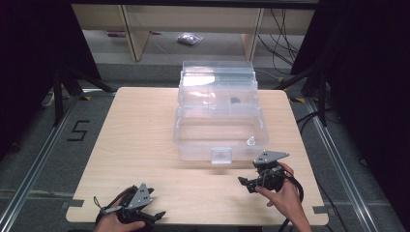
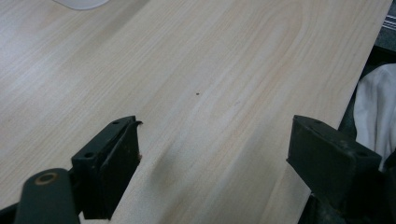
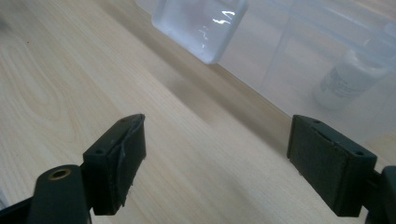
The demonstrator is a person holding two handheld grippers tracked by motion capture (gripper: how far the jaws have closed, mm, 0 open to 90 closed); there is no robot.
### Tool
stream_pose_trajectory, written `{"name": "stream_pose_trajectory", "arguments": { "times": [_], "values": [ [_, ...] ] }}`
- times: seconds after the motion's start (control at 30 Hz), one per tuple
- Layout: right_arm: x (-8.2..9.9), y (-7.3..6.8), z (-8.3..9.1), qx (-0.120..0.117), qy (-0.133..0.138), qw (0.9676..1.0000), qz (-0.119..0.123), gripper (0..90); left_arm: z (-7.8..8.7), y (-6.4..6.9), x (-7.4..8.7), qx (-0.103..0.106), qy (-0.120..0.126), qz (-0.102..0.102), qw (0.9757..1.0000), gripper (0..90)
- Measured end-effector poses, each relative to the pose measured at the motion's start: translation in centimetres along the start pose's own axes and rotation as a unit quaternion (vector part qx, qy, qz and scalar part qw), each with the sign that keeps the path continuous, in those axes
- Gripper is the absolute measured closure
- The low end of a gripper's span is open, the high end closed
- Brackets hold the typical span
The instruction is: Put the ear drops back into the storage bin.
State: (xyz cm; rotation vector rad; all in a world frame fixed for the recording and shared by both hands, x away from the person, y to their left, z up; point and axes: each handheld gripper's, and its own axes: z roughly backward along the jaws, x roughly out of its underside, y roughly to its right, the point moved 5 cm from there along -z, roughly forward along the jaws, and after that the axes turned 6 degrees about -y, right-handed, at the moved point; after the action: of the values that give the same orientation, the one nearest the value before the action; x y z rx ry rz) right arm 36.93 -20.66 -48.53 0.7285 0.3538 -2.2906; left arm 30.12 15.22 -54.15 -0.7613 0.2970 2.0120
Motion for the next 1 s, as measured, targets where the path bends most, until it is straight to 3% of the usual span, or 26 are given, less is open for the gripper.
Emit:
{"name": "stream_pose_trajectory", "arguments": {
  "times": [0.07,0.1,0.13,0.17,0.33,0.37,0.4,0.43,0.5,0.57,0.6,0.7,0.9,1.0],
  "values": [
    [0.1,0.2,-0.3,0.006,0.016,0.9997,0.015,20.5,-0.1,0.0,0.0,0.0,0.0,0.007,1.0,16.3],
    [0.3,0.0,-0.1,-0.001,-0.001,1.0,0.008,20.5,-0.1,0.0,0.0,-0.004,0.0,0.005,1.0,16.3],
    [0.4,0.0,-0.3,-0.002,0.002,0.9999,0.014,20.4,0.0,-0.1,0.0,-0.001,0.0,0.001,1.0,16.3],
    [0.5,-0.4,-0.3,-0.002,0.006,1.0,-0.004,20.5,0.0,-0.1,0.0,-0.001,0.0,0.0,1.0,16.3],
    [0.7,-0.3,-0.3,0.0,0.018,0.9997,0.017,21.3,-0.1,0.1,0.0,0.001,0.0,0.007,1.0,16.3],
    [0.9,-0.5,-0.3,0.0,0.024,0.9997,0.005,21.2,-0.1,0.1,0.0,0.001,0.001,0.008,1.0,16.3],
    [0.9,-0.3,-0.3,-0.002,0.023,0.9995,0.02,21.2,0.0,0.1,0.0,0.001,0.0,0.01,0.9999,16.3],
    [1.0,-0.4,-0.2,0.003,0.021,0.9997,0.011,21.2,0.0,0.0,0.0,-0.001,0.0,0.0,1.0,16.3],
    [1.0,-0.3,-0.3,0.003,0.026,0.9994,0.02,21.1,0.0,0.0,0.0,0.0,0.001,0.001,1.0,16.3],
    [1.5,-0.6,-0.2,-0.001,0.019,0.9998,0.008,21.0,-0.1,0.0,0.0,0.0,-0.002,-0.002,1.0,16.4],
    [1.5,-0.5,-0.3,0.0,0.028,0.9995,0.018,20.9,-0.1,0.0,0.0,0.0,0.0,-0.001,1.0,16.4],
    [1.9,-0.8,-0.3,-0.002,0.018,0.9998,0.007,20.9,-0.1,0.0,0.0,0.0,0.0,-0.001,1.0,16.4],
    [2.3,-1.3,-0.5,-0.016,0.02,0.9994,0.023,20.8,-0.1,0.0,0.0,-0.001,0.001,0.001,1.0,16.4],
    [2.5,-1.3,-0.5,-0.007,0.02,0.9996,0.021,20.5,-0.1,0.0,0.0,0.002,-0.001,-0.001,1.0,16.3]
  ]
}}
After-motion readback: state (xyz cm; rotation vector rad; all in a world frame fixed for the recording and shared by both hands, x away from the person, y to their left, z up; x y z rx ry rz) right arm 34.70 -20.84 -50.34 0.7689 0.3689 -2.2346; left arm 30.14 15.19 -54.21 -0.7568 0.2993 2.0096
